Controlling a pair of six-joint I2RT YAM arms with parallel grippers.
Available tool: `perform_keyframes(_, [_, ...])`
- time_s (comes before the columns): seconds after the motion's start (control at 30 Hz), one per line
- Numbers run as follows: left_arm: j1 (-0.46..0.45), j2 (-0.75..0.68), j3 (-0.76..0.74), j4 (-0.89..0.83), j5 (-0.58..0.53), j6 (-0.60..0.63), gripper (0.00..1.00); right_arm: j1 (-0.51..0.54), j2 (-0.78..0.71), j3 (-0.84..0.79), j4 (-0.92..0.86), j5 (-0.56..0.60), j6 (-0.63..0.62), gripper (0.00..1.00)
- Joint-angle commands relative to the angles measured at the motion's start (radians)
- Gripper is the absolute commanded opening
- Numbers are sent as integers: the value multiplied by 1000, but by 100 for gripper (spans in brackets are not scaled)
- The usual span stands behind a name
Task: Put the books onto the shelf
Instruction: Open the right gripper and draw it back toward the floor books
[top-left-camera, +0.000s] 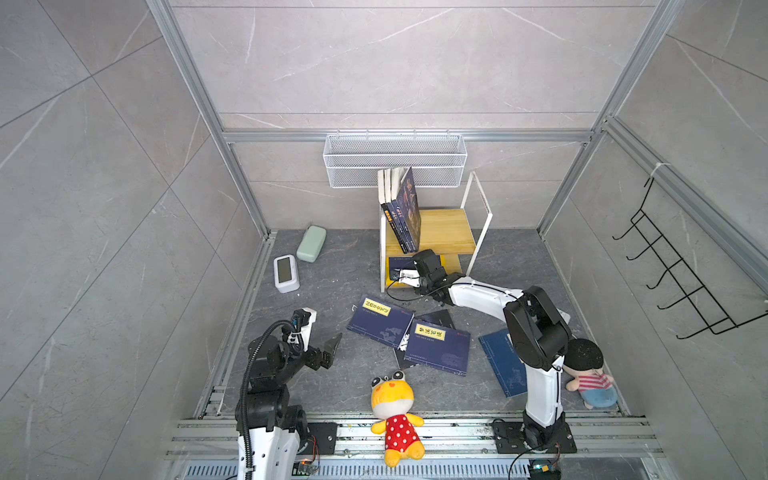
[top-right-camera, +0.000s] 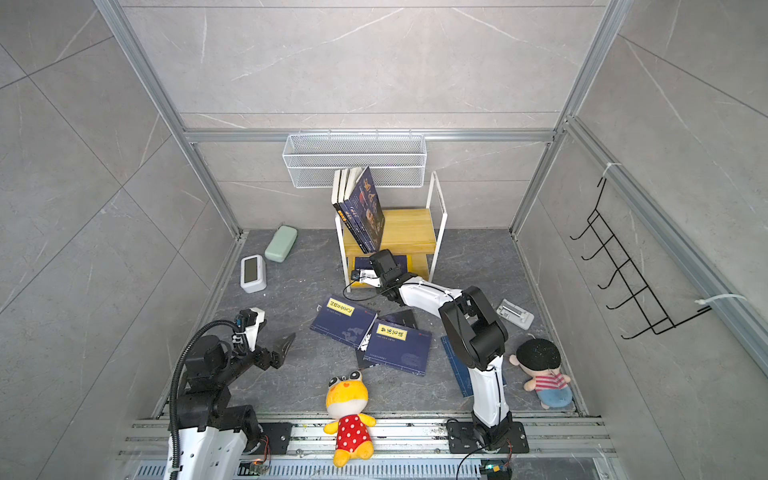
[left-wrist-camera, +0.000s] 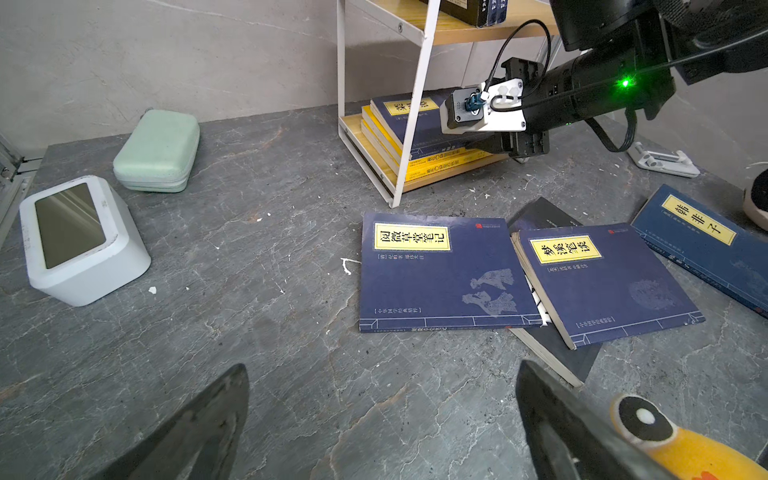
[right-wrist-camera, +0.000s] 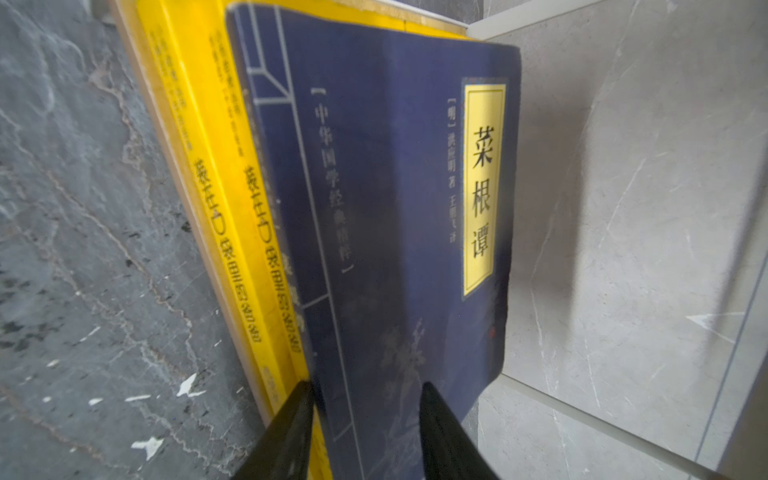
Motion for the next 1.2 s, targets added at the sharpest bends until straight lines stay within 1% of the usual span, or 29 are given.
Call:
perform_keyframes(0.0, [3, -7, 8, 36, 15, -9, 100, -7, -19, 15, -28, 12, -12, 46])
perform_keyframes(0.07, [1, -12, 8, 36, 21, -10, 100, -3, -47, 6, -39, 8, -10, 47])
perform_keyframes(0.2, [9, -3, 14, 36, 9, -34, 100, 27, -144, -29, -112, 9, 44, 48])
perform_keyframes(0.27, [7, -5, 18, 33, 8, -58, 100, 45, -198, -55, -120, -1, 85, 48])
perform_keyframes(0.37, [11, 11, 35, 24, 14, -104, 100, 90, -271, -88, -156, 6, 188, 49])
perform_keyframes(0.4, [11, 18, 45, 14, 11, -105, 100, 110, -296, -103, -166, 15, 229, 51])
perform_keyframes(0.47, [6, 20, 53, 5, -23, -115, 100, 157, -344, -162, -141, 41, 293, 59])
perform_keyframes(0.57, [9, 26, 57, 6, -16, -119, 100, 257, -378, -219, -126, 81, 351, 64])
perform_keyframes(0.6, [14, 31, 57, 7, -8, -126, 100, 291, -375, -219, -132, 104, 371, 67])
perform_keyframes(0.7, [19, 26, 52, 12, 0, -129, 100, 398, -347, -210, -155, 184, 429, 69])
perform_keyframes(0.8, [27, 19, 51, 12, 6, -122, 100, 484, -300, -187, -165, 257, 484, 71])
perform_keyframes(0.87, [31, 28, 54, 8, -1, -121, 100, 528, -255, -147, -211, 291, 526, 72])
perform_keyframes(0.9, [30, 28, 55, 6, -8, -121, 100, 544, -237, -136, -214, 311, 535, 79])
perform_keyframes(0.93, [27, 27, 55, 6, -13, -121, 100, 560, -213, -128, -217, 329, 541, 99])
perform_keyframes(1.03, [29, 27, 55, 6, 12, -113, 100, 591, -146, -93, -252, 334, 549, 99])
perform_keyframes(1.17, [27, 36, 63, -8, -8, -104, 100, 610, -73, -48, -319, 316, 583, 97])
